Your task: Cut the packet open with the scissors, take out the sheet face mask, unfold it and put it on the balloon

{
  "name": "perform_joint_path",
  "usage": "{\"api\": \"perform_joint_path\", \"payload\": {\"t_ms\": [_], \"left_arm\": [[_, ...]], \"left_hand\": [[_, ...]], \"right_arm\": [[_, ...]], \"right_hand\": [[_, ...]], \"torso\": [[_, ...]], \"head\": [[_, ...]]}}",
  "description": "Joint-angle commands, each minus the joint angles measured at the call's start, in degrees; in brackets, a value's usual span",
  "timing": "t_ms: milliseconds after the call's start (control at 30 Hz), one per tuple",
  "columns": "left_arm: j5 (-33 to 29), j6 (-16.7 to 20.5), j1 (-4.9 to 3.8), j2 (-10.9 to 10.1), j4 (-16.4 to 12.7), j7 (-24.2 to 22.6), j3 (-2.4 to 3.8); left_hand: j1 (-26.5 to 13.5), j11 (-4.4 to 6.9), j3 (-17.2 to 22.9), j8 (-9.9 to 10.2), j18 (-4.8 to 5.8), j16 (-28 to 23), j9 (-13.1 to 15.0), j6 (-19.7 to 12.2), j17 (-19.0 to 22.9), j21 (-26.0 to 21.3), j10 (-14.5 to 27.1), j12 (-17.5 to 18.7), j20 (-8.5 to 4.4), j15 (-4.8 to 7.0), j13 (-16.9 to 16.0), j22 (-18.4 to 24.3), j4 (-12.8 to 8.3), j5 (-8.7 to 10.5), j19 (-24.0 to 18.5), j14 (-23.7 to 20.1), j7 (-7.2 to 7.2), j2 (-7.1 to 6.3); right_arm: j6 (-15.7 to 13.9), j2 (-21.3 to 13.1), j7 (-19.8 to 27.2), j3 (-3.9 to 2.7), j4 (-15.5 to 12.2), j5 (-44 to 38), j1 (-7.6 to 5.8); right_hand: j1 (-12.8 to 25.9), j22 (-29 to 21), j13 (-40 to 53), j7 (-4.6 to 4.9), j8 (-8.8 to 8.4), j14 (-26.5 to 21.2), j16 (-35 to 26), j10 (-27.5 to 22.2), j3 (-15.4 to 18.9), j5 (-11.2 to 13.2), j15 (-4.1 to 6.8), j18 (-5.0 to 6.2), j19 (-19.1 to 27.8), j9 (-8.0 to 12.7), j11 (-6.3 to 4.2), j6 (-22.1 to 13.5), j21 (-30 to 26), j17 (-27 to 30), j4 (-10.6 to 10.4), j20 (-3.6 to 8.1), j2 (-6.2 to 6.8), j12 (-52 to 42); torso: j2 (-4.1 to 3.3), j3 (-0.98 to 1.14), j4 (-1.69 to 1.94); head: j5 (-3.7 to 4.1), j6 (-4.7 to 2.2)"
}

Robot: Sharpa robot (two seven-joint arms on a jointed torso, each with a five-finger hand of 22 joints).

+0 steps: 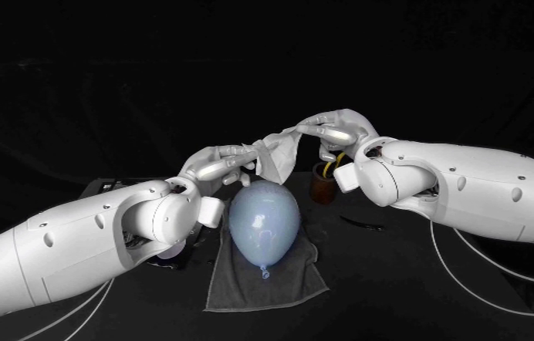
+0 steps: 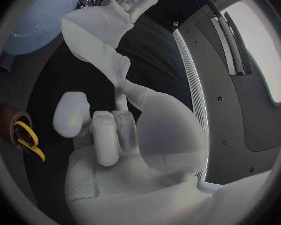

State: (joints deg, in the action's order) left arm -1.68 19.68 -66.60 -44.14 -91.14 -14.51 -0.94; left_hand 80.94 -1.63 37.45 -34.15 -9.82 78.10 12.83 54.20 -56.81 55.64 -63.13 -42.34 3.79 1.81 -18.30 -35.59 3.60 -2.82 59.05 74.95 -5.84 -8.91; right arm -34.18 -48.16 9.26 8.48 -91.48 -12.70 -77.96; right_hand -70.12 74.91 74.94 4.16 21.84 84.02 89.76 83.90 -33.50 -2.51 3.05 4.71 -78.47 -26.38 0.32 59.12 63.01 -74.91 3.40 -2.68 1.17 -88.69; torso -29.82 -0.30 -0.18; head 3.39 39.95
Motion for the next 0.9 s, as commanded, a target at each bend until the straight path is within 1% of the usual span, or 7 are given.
{"api": "perform_joint_path", "payload": {"t_ms": [33,333,400,467,600,700,900], "left_arm": [[3.56,-6.79,-0.97,-0.3,0.46,3.07,0.19],[7.2,-12.45,-4.97,-0.56,4.05,6.88,0.24],[7.88,-13.23,-5.64,-0.48,4.71,7.5,0.23],[8.63,-13.98,-6.31,-0.39,5.4,8.19,0.22],[9.81,-14.76,-7.27,-0.41,6.76,9.25,0.21],[10.3,-14.93,-7.59,-0.58,7.63,9.59,0.2],[10.86,-14.85,-7.83,-1.11,8.96,9.83,0.19]], "left_hand": [[-0.76,0.02,1.08,-0.36,-0.68,0.4,4.91,-0.03,-0.28,0.47,-0.53,-0.29,0.0,0.01,0.11,-0.23,-0.54,-0.03,-0.4,0.63,-0.12,0.1],[-1.85,0.09,2.14,-0.42,-0.68,1.28,5.1,0.12,-1.84,1.23,-0.66,-0.52,-0.01,0.06,0.17,-0.76,-1.41,-0.03,-0.67,1.36,-0.04,-0.12],[-2.09,0.1,2.3,-0.43,-0.68,1.44,5.14,0.14,-2.09,1.37,-0.68,-0.56,-0.01,0.06,0.18,-0.86,-1.54,-0.03,-0.73,1.47,-0.02,-0.14],[-2.09,0.1,2.3,-0.43,-0.68,1.44,5.14,0.14,-2.09,1.37,-0.68,-0.56,-0.01,0.06,0.18,-0.86,-1.54,-0.03,-0.73,1.47,-0.02,-0.14],[-2.21,0.11,2.39,-0.43,-0.68,1.51,5.16,0.14,-2.17,1.44,-0.67,-0.58,0.0,0.06,0.19,-0.91,-1.62,-0.03,-0.77,1.5,-0.01,-0.16],[-2.34,0.13,2.51,-0.44,-0.68,1.59,5.19,0.15,-2.24,1.55,-0.67,-0.6,-0.01,0.07,0.21,-0.99,-1.75,-0.03,-0.81,1.53,0.0,-0.2],[-2.55,0.14,2.74,-0.45,-0.69,1.88,5.24,0.18,-2.82,1.76,-0.68,-0.65,-0.02,0.09,0.23,-1.13,-1.98,-0.03,-0.86,1.79,0.01,-0.24]], "right_arm": [[-0.12,0.09,1.02,-0.1,0.67,-0.18,-0.06],[-0.03,0.27,1.13,-0.25,1.98,0.16,-0.18],[-0.05,0.32,1.19,-0.3,2.13,0.25,-0.25],[-0.08,0.36,1.27,-0.36,2.29,0.34,-0.33],[-0.18,0.37,1.44,-0.52,2.68,0.55,-0.54],[-0.3,0.22,1.6,-0.6,2.82,0.72,-0.64],[-0.76,-0.15,2.1,-0.71,2.93,1.16,-0.78]], "right_hand": [[-0.07,5.1,14.24,0.04,0.18,5.98,0.24,5.55,-0.35,-0.28,0.5,0.61,-0.26,-2.05,-0.44,0.41,0.37,-15.09,0.11,-0.05,-0.38,-0.2],[-0.07,5.1,14.24,0.04,0.18,5.98,0.24,5.55,-0.35,-0.28,0.5,0.61,-0.26,-2.05,-0.44,0.41,0.37,-15.09,0.11,-0.05,-0.38,-0.2],[-0.07,5.1,14.24,0.04,0.18,5.98,0.24,5.55,-0.35,-0.28,0.5,0.61,-0.26,-2.05,-0.44,0.41,0.37,-15.09,0.11,-0.05,-0.38,-0.2],[-0.07,5.1,14.24,0.04,0.18,5.98,0.24,5.55,-0.35,-0.28,0.5,0.61,-0.26,-2.05,-0.44,0.41,0.37,-15.09,0.11,-0.05,-0.38,-0.2],[-0.07,5.1,14.24,0.04,0.18,5.98,0.24,5.55,-0.35,-0.28,0.5,0.61,-0.26,-2.05,-0.44,0.41,0.37,-15.09,0.11,-0.05,-0.38,-0.2],[-0.06,5.1,14.24,0.03,0.24,5.98,0.24,5.54,-0.41,-0.28,0.51,0.62,-0.25,-2.08,-0.45,0.38,0.33,-15.09,0.28,-0.04,-0.39,-0.2],[-0.06,5.1,14.24,0.03,0.24,5.98,0.24,5.54,-0.41,-0.28,0.51,0.62,-0.25,-2.08,-0.45,0.38,0.33,-15.09,0.28,-0.04,-0.39,-0.2]], "torso": [[0.01,-0.01,0.01],[0.03,0.04,-0.04],[0.05,0.12,-0.03],[0.03,0.09,0.0],[0.05,0.1,-0.02],[0.05,0.14,-0.05],[0.03,0.02,-0.09]], "head": [[0.01,0.02],[-0.06,-0.12],[-0.07,-0.21],[-0.04,-0.22],[0.03,-0.28],[0.15,-0.33],[0.32,-0.57]]}}
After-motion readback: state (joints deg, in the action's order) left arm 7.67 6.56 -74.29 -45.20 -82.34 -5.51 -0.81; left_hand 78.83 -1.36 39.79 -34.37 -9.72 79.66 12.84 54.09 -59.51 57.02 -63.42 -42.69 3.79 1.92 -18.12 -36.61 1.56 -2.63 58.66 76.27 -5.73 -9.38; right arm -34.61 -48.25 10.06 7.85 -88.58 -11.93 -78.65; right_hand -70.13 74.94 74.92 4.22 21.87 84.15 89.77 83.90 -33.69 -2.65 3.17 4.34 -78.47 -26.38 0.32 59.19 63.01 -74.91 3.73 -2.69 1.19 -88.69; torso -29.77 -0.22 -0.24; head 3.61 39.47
